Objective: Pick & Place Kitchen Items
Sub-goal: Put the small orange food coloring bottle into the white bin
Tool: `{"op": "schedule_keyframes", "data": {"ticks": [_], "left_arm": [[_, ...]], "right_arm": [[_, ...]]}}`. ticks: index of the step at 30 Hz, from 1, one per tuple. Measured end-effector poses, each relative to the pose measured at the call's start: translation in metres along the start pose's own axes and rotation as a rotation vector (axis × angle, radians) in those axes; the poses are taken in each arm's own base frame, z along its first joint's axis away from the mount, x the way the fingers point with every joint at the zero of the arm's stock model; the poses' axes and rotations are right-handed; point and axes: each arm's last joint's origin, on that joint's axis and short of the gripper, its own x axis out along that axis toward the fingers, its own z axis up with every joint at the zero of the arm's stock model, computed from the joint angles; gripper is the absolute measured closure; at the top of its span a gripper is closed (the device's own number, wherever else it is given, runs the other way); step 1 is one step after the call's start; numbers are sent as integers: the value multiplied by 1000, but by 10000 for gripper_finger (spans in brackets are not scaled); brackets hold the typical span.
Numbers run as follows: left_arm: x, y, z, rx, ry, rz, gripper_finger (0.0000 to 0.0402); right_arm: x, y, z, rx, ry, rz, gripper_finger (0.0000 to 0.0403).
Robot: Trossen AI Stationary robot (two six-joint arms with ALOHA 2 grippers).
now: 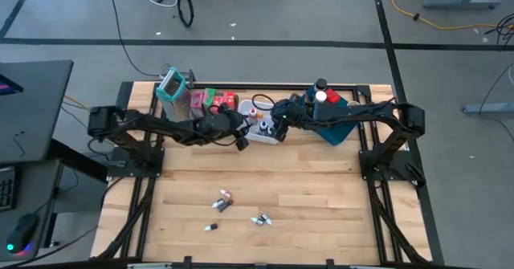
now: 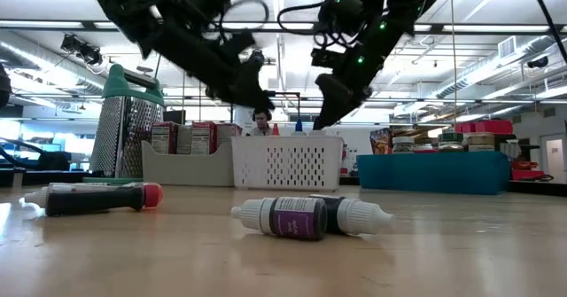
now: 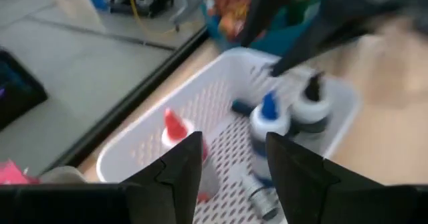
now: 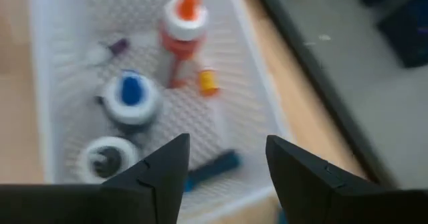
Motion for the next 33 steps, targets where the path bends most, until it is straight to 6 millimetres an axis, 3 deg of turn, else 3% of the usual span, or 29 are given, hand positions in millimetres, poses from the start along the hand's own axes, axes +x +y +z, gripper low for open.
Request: {"op": "schedule_keyframes", "data": {"ticks": [6, 14, 23, 33], "left_arm": [[-35, -11, 21, 19, -64, -80, 238], [-63, -31, 19, 22, -4, -206, 241], [-76, -54, 1, 116, 80, -511, 242], [-96, -73, -18, 274, 203, -751, 242]], "right_arm": [[-32, 0, 1, 14, -19, -93, 195], [-72, 31, 3, 0, -114, 8, 195], [-92, 70, 1, -137, -199, 188, 195], [-95, 75, 5, -160, -260, 202, 195]]}}
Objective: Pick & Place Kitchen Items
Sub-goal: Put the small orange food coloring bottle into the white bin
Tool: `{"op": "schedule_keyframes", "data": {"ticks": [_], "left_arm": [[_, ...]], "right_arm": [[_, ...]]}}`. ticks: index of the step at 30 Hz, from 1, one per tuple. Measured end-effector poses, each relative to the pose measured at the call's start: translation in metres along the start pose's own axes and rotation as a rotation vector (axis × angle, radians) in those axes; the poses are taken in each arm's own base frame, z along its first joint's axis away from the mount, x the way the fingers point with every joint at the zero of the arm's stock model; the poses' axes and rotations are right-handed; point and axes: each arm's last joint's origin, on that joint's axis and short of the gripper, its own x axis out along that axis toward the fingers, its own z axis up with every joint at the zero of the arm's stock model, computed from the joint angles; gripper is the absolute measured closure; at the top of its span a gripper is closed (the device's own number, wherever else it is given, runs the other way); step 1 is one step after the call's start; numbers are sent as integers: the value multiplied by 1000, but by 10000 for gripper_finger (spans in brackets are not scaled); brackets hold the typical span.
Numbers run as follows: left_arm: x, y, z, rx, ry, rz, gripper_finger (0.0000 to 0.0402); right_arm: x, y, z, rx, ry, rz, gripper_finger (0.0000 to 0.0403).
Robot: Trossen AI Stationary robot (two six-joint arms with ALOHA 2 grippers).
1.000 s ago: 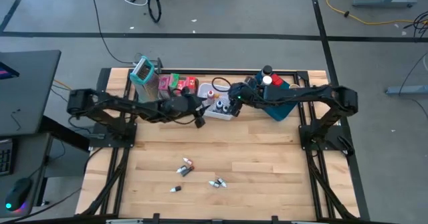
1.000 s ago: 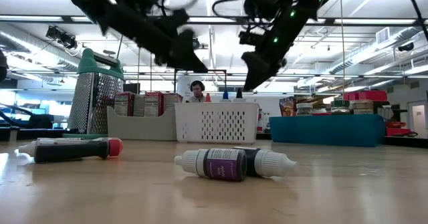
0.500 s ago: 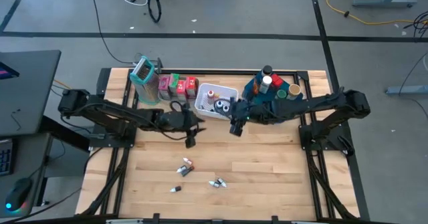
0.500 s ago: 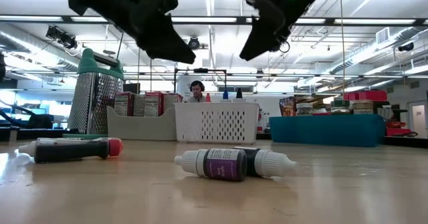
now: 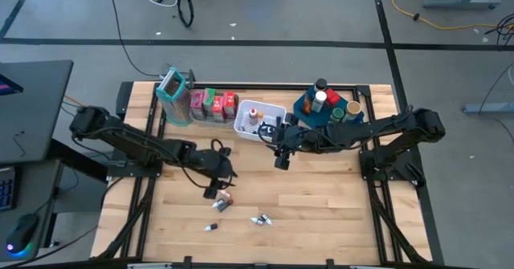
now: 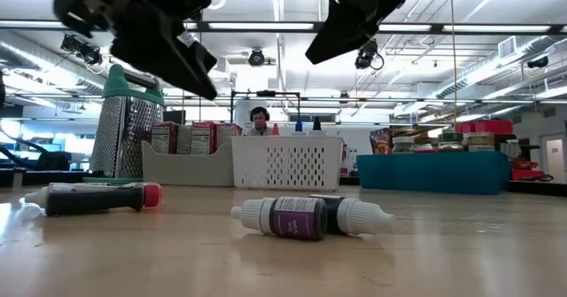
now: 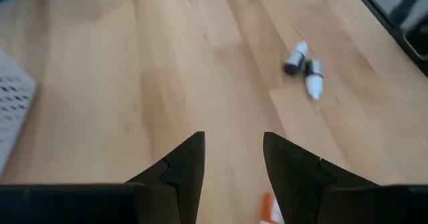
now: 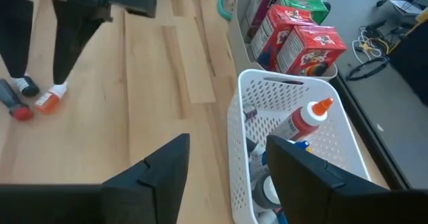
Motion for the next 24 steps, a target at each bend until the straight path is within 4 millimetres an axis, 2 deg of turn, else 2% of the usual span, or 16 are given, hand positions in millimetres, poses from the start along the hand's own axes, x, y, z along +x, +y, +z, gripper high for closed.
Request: {"op": "schedule_keyframes", "data": {"ticks": [10, 16, 24], "left_arm": [[35, -19, -26, 105, 165, -64, 242], [44, -20, -36, 71, 230, -113, 242], [43, -20, -40, 118, 271, -115, 242]], "right_arm": [[0, 0, 1, -6, -12, 0, 195], [0, 0, 1, -5, -14, 0, 195], [0, 0, 1, -8, -13, 1, 195]]}}
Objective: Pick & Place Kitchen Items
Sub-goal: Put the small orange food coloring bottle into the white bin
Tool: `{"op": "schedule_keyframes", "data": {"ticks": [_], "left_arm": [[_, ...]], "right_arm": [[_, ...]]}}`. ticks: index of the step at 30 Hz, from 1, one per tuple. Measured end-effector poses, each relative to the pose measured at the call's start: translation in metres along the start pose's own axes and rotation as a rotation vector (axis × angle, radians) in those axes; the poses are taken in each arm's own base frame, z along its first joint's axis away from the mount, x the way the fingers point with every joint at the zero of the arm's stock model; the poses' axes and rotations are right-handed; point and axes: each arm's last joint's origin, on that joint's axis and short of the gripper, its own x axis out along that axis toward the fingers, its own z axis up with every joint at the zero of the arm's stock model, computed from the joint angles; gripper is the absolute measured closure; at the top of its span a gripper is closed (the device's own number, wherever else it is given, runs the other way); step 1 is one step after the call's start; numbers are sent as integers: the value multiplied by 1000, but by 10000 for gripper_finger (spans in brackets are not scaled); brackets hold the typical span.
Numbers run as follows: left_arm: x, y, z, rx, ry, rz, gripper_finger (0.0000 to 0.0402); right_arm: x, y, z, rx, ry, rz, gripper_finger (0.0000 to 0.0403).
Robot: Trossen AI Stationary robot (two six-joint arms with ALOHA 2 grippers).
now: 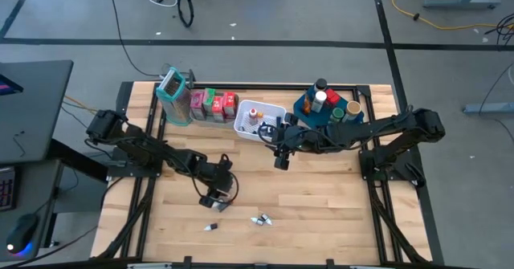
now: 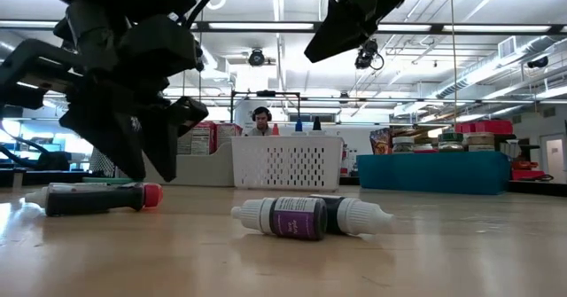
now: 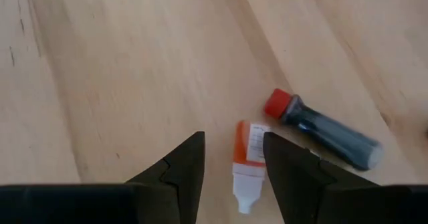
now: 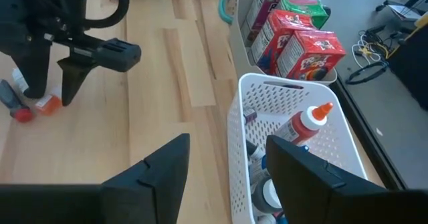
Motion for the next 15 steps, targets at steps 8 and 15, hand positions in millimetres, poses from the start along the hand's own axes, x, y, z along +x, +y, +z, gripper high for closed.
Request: {"op": "schedule_keyframes", "data": {"ticks": [8, 15], "left_arm": [[0, -1, -6, 8, 58, -6, 242], [0, 0, -6, 43, 57, 9, 242]], "right_arm": [[0, 0, 0, -3, 4, 0, 195], [0, 0, 0, -2, 4, 0, 195]]}}
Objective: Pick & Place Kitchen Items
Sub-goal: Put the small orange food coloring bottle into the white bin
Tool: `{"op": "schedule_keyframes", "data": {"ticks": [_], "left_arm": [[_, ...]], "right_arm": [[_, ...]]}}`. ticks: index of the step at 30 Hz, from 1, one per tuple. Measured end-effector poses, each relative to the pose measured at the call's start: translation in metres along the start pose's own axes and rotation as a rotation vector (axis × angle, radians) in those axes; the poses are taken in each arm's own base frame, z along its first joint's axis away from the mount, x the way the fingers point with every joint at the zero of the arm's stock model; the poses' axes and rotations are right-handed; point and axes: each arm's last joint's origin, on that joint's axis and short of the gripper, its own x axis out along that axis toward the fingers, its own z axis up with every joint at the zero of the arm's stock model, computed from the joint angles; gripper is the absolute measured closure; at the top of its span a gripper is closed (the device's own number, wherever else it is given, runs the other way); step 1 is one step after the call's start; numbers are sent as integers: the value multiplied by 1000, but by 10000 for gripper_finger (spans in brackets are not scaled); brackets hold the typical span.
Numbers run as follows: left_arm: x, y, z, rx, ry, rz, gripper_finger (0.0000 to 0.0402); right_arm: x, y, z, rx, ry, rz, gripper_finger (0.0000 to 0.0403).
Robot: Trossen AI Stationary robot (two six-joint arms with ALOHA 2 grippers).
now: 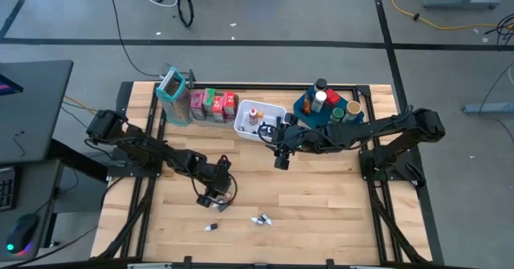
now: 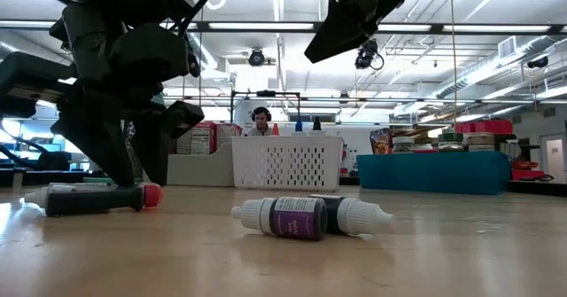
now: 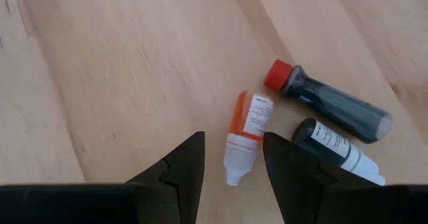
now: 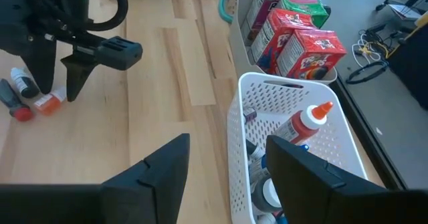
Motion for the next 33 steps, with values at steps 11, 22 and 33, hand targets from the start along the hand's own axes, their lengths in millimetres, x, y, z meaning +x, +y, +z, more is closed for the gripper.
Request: {"op": "schedule_keyframes", "data": {"ticks": [11, 22, 33], "left_arm": [[8, -3, -20, 139, -76, 0, 242], [9, -3, -22, 163, -91, 0, 289], [4, 19, -12, 71, -145, 427, 331]], "right_arm": [[0, 0, 0, 0, 0, 0, 195], [0, 0, 0, 0, 1, 0, 195], [0, 0, 0, 1, 1, 0, 195]]}}
